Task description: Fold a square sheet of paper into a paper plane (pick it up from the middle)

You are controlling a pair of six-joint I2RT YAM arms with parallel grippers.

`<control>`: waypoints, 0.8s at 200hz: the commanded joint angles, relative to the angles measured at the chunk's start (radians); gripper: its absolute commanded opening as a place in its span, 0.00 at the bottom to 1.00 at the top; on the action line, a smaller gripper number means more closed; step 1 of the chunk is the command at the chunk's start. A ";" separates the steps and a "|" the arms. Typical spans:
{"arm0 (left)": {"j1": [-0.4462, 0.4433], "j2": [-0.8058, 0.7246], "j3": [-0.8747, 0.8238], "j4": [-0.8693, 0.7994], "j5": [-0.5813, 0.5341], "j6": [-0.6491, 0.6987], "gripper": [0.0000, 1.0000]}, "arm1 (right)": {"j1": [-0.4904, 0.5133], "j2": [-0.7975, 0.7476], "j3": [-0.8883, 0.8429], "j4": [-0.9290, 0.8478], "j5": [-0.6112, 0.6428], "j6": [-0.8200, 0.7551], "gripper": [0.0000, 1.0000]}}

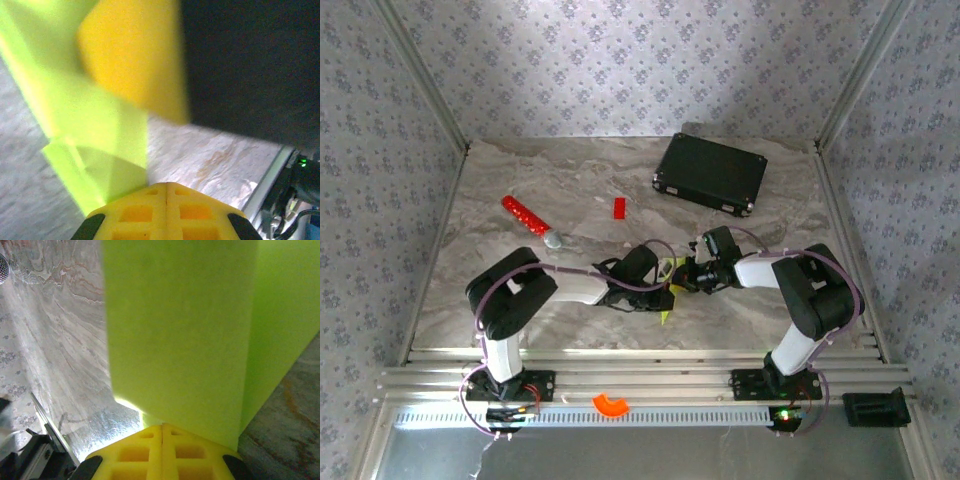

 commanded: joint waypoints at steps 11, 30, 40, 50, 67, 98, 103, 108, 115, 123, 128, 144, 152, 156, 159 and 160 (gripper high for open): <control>-0.035 -0.040 -0.072 -0.099 0.001 0.039 0.01 | -0.006 0.049 -0.039 -0.127 0.133 0.001 0.01; -0.065 -0.075 -0.110 -0.146 -0.001 0.068 0.01 | -0.006 0.051 -0.040 -0.130 0.139 0.002 0.01; -0.077 -0.092 -0.126 -0.165 -0.003 0.078 0.01 | -0.006 0.050 -0.040 -0.129 0.139 0.002 0.01; -0.084 -0.109 -0.140 -0.187 -0.016 0.088 0.00 | -0.006 0.050 -0.043 -0.130 0.141 0.004 0.01; -0.085 -0.151 -0.163 -0.230 -0.063 0.088 0.00 | -0.006 0.047 -0.044 -0.133 0.143 0.006 0.01; -0.083 -0.231 -0.163 -0.247 -0.098 0.095 0.00 | -0.001 0.041 -0.049 -0.125 0.139 0.018 0.01; -0.083 -0.243 -0.156 -0.245 -0.101 0.096 0.00 | -0.001 0.039 -0.050 -0.123 0.136 0.022 0.01; -0.084 -0.253 -0.150 -0.237 -0.108 0.097 0.00 | 0.001 0.037 -0.052 -0.116 0.134 0.028 0.01; -0.083 -0.271 -0.145 -0.223 -0.126 0.094 0.00 | 0.003 0.035 -0.056 -0.110 0.132 0.039 0.01; -0.076 -0.283 -0.139 -0.202 -0.144 0.088 0.00 | 0.004 0.030 -0.060 -0.101 0.131 0.054 0.01; -0.068 -0.287 -0.135 -0.184 -0.147 0.082 0.00 | 0.006 0.026 -0.064 -0.095 0.131 0.061 0.01; -0.025 -0.280 -0.123 -0.103 -0.138 0.047 0.00 | 0.009 0.010 -0.073 -0.088 0.131 0.089 0.01; -0.003 -0.265 -0.115 -0.059 -0.122 0.025 0.00 | 0.010 0.002 -0.077 -0.084 0.131 0.103 0.01; 0.007 -0.254 -0.108 -0.036 -0.113 0.014 0.00 | 0.011 -0.003 -0.078 -0.085 0.132 0.112 0.00; 0.014 -0.246 -0.104 -0.021 -0.107 0.008 0.00 | 0.012 -0.005 -0.079 -0.085 0.132 0.117 0.00; 0.016 -0.243 -0.102 -0.016 -0.104 0.006 0.00 | 0.013 -0.005 -0.079 -0.085 0.133 0.119 0.00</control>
